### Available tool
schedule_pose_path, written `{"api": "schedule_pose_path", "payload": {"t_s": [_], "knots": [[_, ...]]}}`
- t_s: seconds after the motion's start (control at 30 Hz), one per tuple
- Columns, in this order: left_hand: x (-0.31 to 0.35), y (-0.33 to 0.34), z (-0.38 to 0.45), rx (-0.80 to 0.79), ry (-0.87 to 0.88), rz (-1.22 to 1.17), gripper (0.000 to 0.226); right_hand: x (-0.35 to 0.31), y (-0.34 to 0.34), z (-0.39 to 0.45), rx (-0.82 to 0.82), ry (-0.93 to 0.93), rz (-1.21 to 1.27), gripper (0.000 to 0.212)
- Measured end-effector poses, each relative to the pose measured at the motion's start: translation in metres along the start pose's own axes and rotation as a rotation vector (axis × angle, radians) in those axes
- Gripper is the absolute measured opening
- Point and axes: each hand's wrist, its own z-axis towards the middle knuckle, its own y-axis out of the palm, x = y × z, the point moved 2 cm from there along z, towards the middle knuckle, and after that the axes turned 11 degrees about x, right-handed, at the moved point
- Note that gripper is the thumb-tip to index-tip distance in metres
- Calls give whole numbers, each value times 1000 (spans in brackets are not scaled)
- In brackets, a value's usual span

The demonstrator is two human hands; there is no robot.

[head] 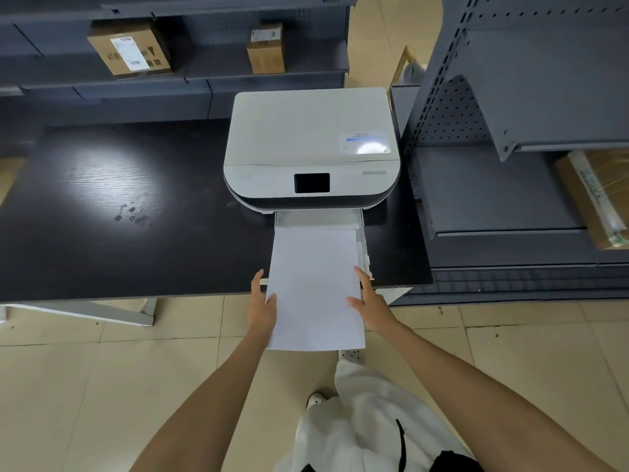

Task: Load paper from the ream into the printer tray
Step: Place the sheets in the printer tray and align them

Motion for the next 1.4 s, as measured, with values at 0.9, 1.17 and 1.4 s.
{"api": "schedule_pose_path", "payload": {"t_s": [0.9, 1.17, 1.4], "knots": [[-3, 3, -18, -21, -45, -86, 51, 1, -2, 0, 73, 66, -97, 65], [0, 8, -23, -15, -40, -105, 53, 1, -9, 1, 93, 68, -96, 65], [5, 11, -17, 0, -44, -72, 48, -7, -13, 11, 72, -5, -118, 66]]}}
